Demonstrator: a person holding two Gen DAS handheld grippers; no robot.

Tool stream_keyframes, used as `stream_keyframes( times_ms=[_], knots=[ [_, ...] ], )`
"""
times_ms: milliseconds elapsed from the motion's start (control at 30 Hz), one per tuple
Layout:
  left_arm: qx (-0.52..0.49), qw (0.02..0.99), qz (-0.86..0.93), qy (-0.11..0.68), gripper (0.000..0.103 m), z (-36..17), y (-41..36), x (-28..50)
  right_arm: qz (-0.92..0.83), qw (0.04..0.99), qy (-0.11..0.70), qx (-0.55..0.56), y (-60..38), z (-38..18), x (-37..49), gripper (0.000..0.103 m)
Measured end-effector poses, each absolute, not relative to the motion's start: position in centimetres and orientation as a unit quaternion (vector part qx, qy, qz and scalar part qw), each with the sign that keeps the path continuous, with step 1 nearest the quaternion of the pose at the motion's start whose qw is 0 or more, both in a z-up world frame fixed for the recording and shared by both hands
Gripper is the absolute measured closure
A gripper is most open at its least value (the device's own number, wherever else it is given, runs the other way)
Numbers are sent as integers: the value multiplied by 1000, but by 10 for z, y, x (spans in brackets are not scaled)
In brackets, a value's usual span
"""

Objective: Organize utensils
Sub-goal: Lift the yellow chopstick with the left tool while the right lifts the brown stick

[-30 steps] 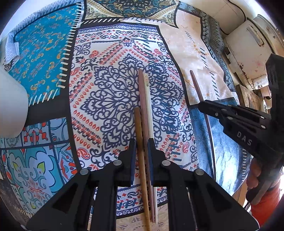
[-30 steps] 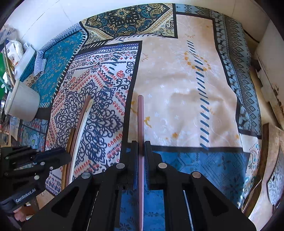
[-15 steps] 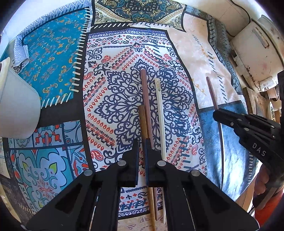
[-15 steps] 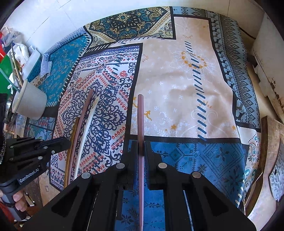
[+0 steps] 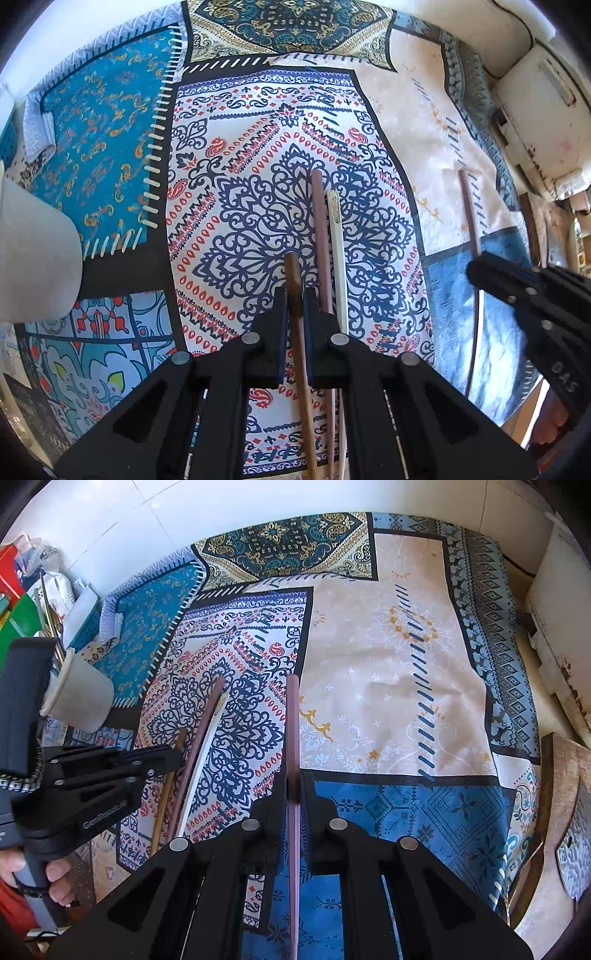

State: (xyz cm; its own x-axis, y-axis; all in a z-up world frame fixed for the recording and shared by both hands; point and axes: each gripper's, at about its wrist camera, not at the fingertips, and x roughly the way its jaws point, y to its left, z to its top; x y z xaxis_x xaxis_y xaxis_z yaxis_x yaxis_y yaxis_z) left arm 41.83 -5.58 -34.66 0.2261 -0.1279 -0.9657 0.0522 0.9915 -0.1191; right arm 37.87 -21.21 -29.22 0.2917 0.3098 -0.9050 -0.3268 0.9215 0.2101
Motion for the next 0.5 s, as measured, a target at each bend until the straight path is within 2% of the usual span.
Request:
stream_keyframes(
  times_ms=[233, 500],
  knots=[
    [-21, 787, -63, 614, 97, -341, -61, 417, 196, 821, 536, 7, -218, -271, 374, 97],
    [-15, 826, -62, 560, 97, -290, -47, 392, 194, 852, 486, 11, -218, -231, 366, 97]
  ],
)
